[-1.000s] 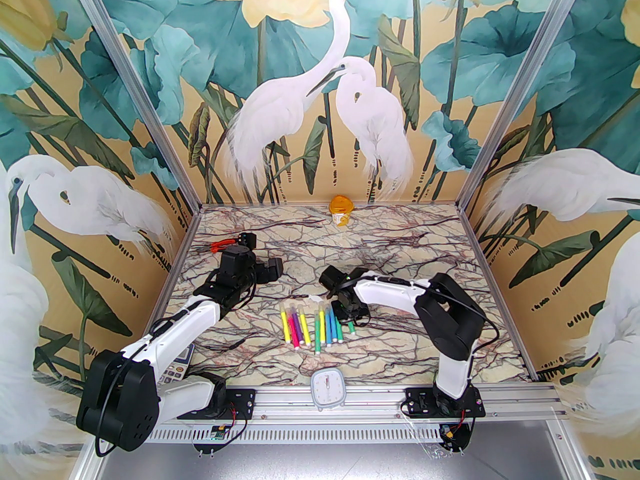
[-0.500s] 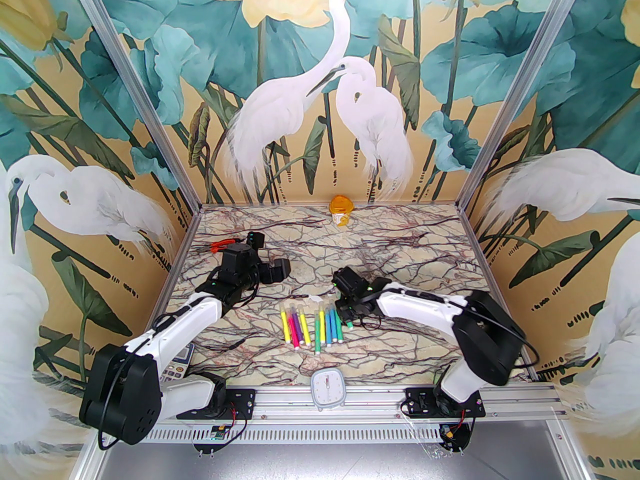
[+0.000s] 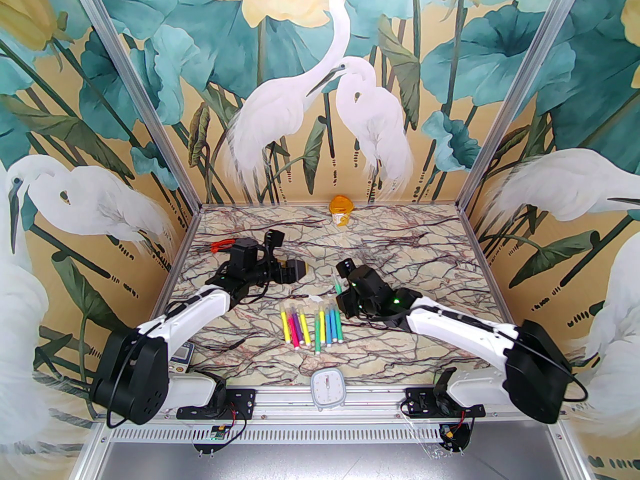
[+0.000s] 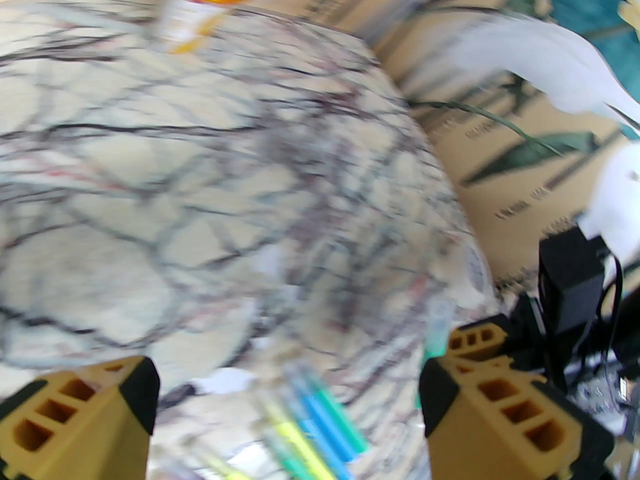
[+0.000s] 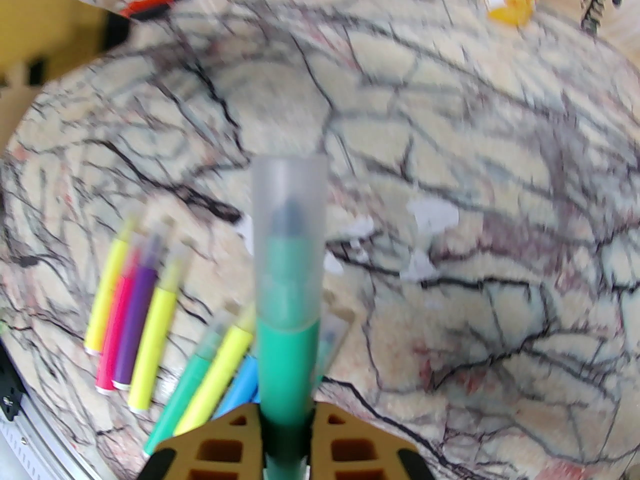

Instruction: Open the pen caps

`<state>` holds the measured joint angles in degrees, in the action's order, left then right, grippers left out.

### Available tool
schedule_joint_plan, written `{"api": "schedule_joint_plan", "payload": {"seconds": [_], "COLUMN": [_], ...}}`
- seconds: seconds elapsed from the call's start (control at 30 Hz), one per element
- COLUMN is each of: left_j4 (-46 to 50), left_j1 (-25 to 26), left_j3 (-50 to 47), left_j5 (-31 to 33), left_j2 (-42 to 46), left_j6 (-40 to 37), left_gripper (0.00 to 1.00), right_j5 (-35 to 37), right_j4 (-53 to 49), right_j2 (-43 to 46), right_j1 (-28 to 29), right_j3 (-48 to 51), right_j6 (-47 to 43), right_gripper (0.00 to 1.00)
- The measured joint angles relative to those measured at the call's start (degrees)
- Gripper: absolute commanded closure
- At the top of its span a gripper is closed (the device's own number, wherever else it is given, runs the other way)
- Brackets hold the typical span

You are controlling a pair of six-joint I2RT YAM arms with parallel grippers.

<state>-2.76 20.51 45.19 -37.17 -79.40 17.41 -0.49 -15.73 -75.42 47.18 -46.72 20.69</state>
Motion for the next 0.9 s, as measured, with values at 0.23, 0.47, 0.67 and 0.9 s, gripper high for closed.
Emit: {"api": "schedule_joint_plan", "payload": {"seconds": [0.23,0.47,0.67,0.9], "left_j4": [-7.04,-15.58,-17.33,-17.68], "left_j1": [2.91,3.61,5.62,6.36], "left_j3": [0.9,0.96,2.23,4.66], "left_j5": [-10.01,-16.2,-18.6,-19.87], "left_j2": [-2.47,-5.05,-7.15,-9.84], "left_j6": [3.23,8.22,9.79,10.51], "left_gripper": [0.18,0.24,0.35,0.47], "right_j5": [-1.16,-1.84,-2.43,-2.6], "right_j4": [0.87,1.01,0.98,0.98], "right_j2": [2.03,2.78,3.23,3.56], "right_j1": [0.0,0.0,0.0,0.0], "right_j3": [0.07,0.07,0.07,-0.07], "right_j6": [-1.46,-2.8,-3.48,-4.26], "right_gripper": [0.88,0.87,0.87,0.87]}}
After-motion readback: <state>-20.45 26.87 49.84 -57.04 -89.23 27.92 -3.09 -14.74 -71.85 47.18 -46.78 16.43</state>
